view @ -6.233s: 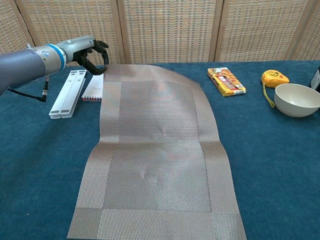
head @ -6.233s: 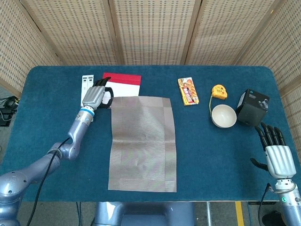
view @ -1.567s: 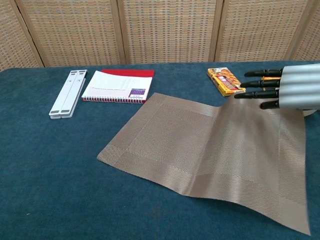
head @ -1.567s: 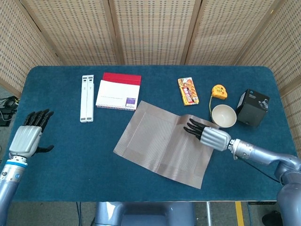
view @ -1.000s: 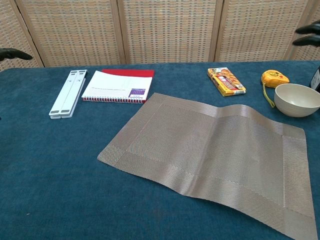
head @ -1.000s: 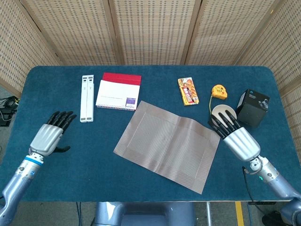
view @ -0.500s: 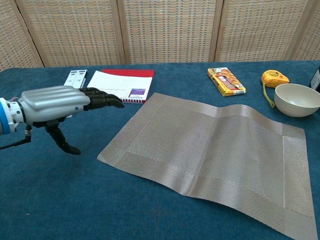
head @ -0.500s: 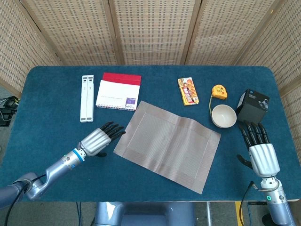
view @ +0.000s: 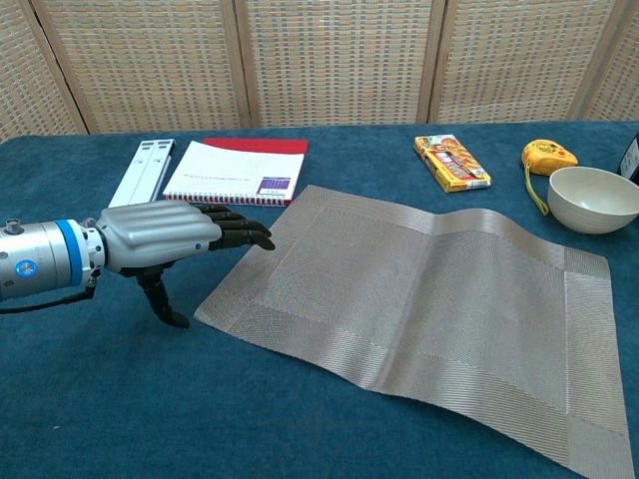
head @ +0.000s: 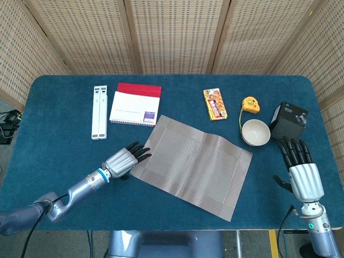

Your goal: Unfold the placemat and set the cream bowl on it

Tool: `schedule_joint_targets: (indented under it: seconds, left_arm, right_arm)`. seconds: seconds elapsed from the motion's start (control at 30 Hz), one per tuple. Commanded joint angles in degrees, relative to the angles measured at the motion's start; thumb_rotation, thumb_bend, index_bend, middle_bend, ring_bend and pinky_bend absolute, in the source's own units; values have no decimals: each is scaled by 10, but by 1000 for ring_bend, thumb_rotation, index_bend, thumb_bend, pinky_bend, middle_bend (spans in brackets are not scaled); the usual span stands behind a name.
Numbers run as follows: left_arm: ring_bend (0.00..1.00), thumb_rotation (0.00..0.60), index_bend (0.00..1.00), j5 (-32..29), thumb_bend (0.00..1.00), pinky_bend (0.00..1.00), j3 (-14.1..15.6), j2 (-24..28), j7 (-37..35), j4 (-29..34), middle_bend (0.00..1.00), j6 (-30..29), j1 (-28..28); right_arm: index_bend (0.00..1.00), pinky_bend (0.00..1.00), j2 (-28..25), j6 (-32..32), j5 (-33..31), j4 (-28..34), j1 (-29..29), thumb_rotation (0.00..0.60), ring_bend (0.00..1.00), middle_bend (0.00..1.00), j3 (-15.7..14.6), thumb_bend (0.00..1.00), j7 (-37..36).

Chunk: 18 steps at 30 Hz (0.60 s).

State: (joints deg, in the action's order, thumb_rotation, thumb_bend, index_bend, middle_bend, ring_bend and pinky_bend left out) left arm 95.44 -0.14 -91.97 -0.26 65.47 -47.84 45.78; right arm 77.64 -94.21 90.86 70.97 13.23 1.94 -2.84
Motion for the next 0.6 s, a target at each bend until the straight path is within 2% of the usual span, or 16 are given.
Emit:
schedule_joint_targets:
  seconds: [0.03, 0.37, 0.43, 0.6]
  left_arm:
    - [0, 600, 80, -8, 0, 0, -1, -11, 2, -12, 0, 7, 8]
    - [0, 600, 98, -18, 8, 0, 1, -27, 19, -23, 0, 20, 27]
    - [0, 600, 104, -20, 52, 0, 2, -28, 22, -23, 0, 22, 29]
    - [0, 600, 134, -23, 299, 0, 2, -29, 30, -23, 0, 18, 33]
  right_arm:
    - [0, 0, -1, -2, 3, 1, -2, 600, 0, 0, 3, 0, 0]
    - [0, 0, -3, -11, 15, 9, -9, 600, 0, 0, 11, 0, 4]
    - [0, 0, -3, -12, 18, 10, -9, 600, 0, 0, 11, 0, 5]
    - [0, 0, -4, -13, 24, 13, -11, 600, 0, 0, 13, 0, 6]
